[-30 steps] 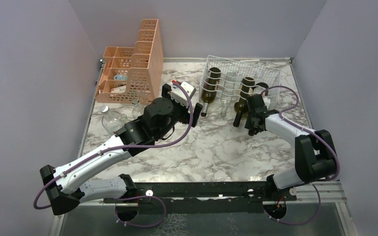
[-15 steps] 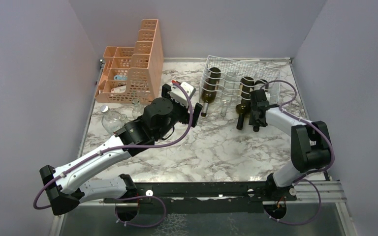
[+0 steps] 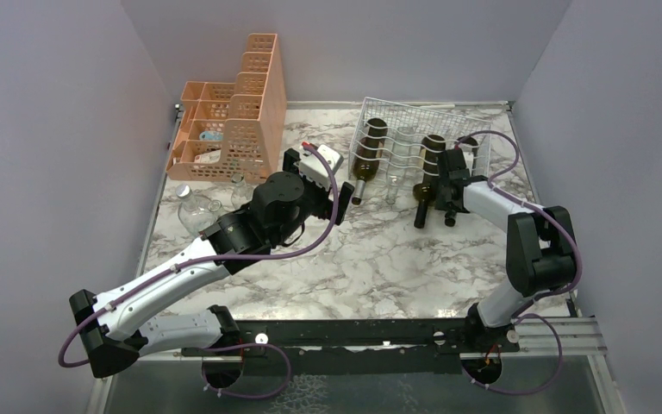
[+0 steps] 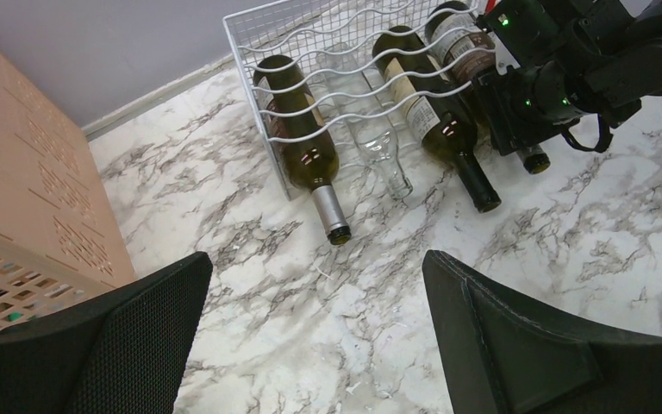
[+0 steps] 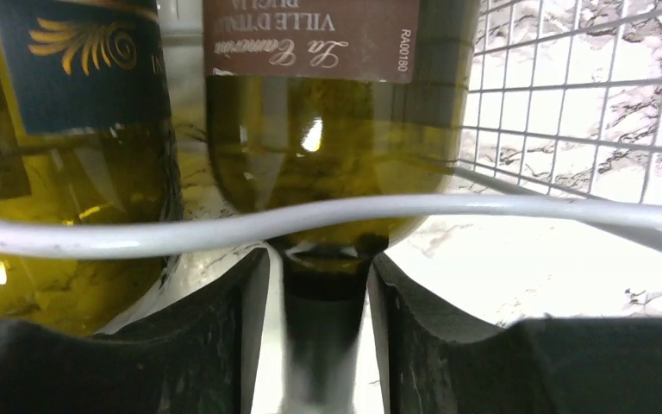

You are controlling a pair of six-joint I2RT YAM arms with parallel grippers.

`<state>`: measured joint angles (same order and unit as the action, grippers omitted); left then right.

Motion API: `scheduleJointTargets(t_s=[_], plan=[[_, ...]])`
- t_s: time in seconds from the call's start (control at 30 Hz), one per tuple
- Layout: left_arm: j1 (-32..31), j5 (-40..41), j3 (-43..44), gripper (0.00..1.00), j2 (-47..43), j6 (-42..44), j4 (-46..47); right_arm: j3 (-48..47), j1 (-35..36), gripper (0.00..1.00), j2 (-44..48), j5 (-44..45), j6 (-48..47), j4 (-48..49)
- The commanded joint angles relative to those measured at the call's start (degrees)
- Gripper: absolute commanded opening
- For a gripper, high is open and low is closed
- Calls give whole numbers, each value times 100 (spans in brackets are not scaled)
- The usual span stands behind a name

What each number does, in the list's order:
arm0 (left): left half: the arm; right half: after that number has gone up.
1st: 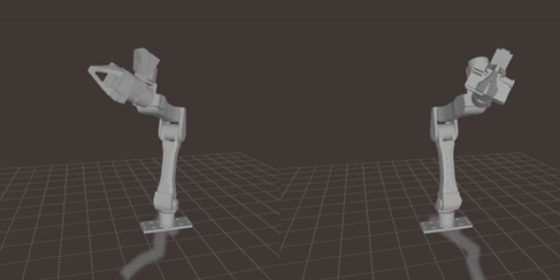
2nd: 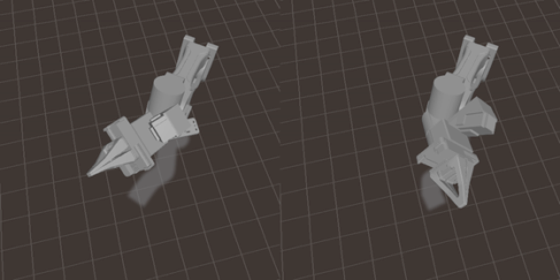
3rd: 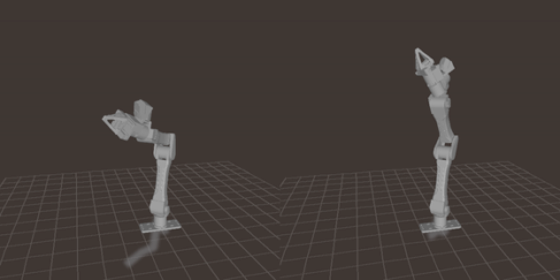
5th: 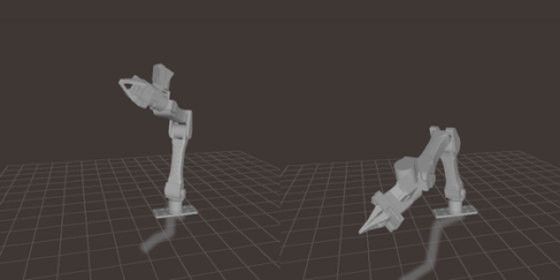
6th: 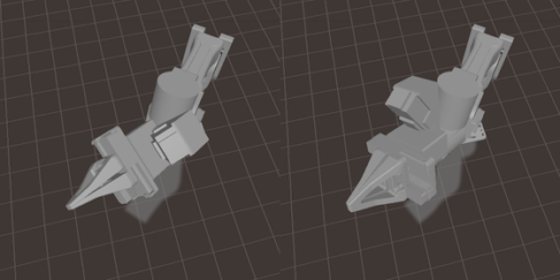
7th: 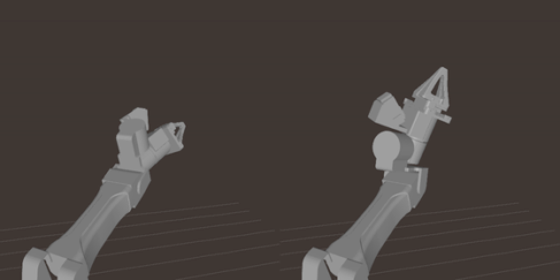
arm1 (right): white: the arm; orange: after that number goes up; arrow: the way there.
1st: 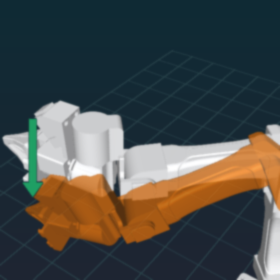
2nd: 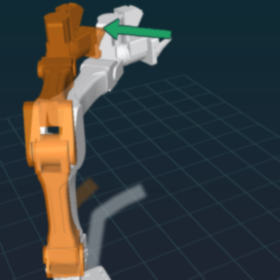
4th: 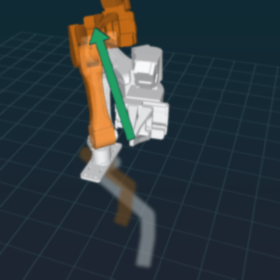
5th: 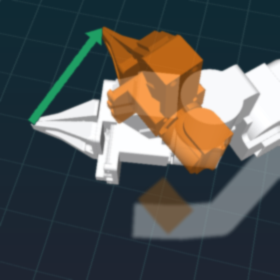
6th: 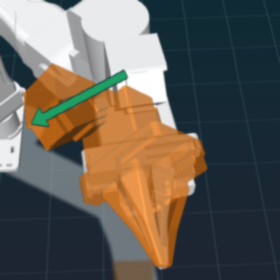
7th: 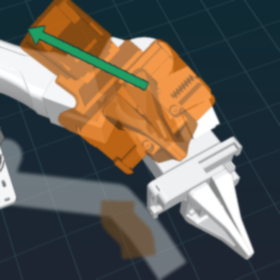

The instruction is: Put the wine bottle on the wine rack

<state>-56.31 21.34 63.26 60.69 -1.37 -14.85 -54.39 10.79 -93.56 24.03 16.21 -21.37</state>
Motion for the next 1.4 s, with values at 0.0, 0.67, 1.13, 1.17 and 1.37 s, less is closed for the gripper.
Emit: scheduleJointTargets(t_s=[0.0,0.67,1.13,1.17,1.37], plan=[[-5,6,18,99,-91,-79,-14,-164,-43,51,-24,390,-71,323],[-2,-18,153,99,-60,-27,-9,-561,-55,70,1518,-1083,122,-1120],[3,108,763,99,-431,342,1,-512,442,80,2883,-4553,-136,-284],[4,137,788,99,-461,351,-12,-456,631,82,2921,-4575,-61,-111],[6,348,989,99,-692,385,-108,-489,2099,86,2594,-4125,273,738]])
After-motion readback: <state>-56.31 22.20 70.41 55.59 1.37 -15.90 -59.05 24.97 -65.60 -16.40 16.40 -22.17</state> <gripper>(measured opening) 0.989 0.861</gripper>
